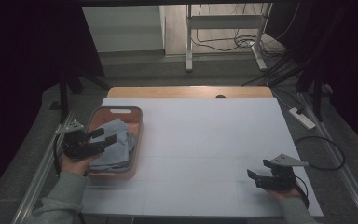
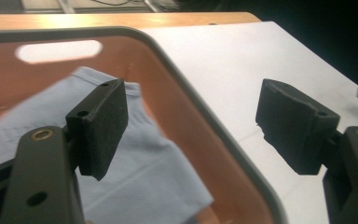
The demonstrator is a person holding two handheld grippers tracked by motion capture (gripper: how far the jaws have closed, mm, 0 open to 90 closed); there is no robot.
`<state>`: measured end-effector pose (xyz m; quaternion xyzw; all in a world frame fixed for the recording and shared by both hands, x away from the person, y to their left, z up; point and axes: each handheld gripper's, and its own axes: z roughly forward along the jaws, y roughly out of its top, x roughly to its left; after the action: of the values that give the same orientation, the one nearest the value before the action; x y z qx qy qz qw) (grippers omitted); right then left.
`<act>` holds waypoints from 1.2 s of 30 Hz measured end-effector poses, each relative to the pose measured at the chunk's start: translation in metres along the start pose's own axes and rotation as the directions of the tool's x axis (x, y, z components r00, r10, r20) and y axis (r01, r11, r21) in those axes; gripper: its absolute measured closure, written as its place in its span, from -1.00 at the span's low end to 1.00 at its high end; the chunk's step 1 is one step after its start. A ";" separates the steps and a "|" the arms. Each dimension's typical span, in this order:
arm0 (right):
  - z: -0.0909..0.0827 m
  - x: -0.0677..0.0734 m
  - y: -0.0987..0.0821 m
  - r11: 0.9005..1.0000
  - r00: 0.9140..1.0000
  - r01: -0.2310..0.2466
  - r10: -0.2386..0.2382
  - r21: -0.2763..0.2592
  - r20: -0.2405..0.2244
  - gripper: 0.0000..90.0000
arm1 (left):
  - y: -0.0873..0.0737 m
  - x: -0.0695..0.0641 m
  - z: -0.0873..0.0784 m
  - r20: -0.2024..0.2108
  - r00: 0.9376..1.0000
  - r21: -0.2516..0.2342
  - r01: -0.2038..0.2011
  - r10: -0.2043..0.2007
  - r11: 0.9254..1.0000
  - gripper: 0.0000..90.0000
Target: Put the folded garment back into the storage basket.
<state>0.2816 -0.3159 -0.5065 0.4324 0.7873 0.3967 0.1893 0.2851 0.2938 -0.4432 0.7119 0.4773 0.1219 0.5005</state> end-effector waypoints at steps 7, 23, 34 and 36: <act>-0.001 0.000 0.000 1.000 1.000 0.001 -0.001 -0.003 -0.003 -0.56 | -0.009 -0.015 0.005 0.026 0.999 0.011 -0.025 0.025 1.000 -0.45; -0.005 0.000 0.000 1.000 1.000 0.000 0.000 -0.017 -0.016 -0.56 | -0.038 -0.042 0.013 0.099 0.992 -0.014 -0.077 0.078 0.997 -0.47; -0.007 0.002 0.001 0.999 0.999 0.016 -0.018 -0.039 -0.049 -0.57 | -0.056 -0.060 0.014 0.093 0.988 0.006 -0.125 0.124 0.992 -0.48; -0.008 0.002 0.001 0.999 0.998 0.019 -0.021 -0.043 -0.054 -0.57 | -0.059 -0.063 0.014 0.097 0.986 0.008 -0.134 0.132 0.991 -0.48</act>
<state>0.2758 -0.3176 -0.5007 0.4094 0.7878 0.4230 0.1812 0.2284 0.2373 -0.4792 0.7508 0.4049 0.1170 0.5086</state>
